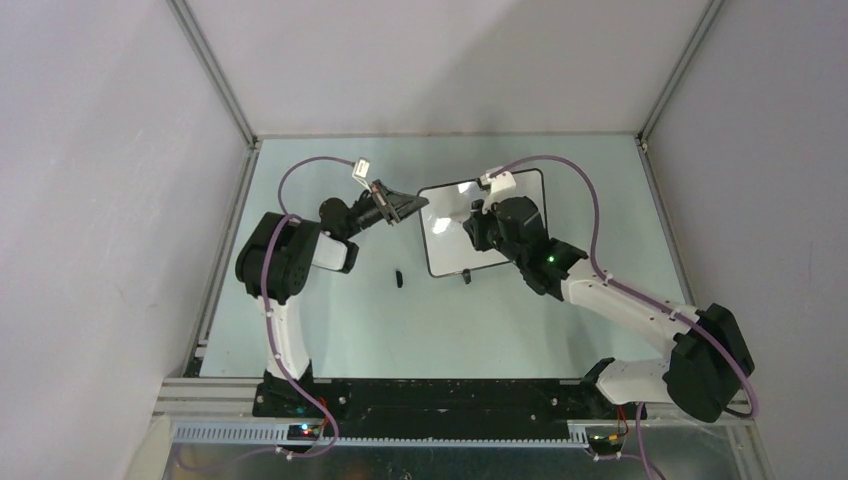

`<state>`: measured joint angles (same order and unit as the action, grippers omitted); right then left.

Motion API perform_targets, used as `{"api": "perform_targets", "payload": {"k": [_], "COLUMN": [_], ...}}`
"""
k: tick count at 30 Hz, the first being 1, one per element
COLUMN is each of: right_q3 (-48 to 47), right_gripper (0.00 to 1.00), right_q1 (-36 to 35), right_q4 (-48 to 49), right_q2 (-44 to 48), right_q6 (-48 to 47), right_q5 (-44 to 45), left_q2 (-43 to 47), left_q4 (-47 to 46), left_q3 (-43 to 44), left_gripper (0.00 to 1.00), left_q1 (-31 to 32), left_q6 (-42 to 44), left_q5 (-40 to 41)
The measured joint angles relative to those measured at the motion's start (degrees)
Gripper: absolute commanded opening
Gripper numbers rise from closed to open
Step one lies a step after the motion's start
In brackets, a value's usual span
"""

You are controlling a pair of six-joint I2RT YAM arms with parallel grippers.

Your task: Write a sentence on the whiteboard

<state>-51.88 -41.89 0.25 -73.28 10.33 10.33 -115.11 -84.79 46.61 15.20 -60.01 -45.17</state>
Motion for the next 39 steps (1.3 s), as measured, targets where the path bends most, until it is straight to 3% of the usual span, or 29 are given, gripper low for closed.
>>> {"api": "perform_targets", "payload": {"k": [20, 33, 39], "right_q3": [-9.05, -11.58, -12.46], "right_gripper": [0.00, 0.00, 0.00], "right_q1": [-2.40, -4.76, -4.76], "right_q4": [-0.92, -2.51, -2.34], "right_q2": [-7.43, -7.65, -7.65], "right_q6": [-1.31, -3.19, -3.78], "right_q5": [3.54, 5.99, 6.97], "left_q2": [0.00, -0.02, -0.09], "left_q4": [-0.07, -0.04, 0.44], "left_q3": [0.00, 0.00, 0.00], "left_gripper": [0.00, 0.00, 0.24], "left_q1": [0.04, 0.00, -0.87], "left_q6": [0.00, 0.44, 2.03], "left_q5": [-0.04, -0.07, -0.50]}}
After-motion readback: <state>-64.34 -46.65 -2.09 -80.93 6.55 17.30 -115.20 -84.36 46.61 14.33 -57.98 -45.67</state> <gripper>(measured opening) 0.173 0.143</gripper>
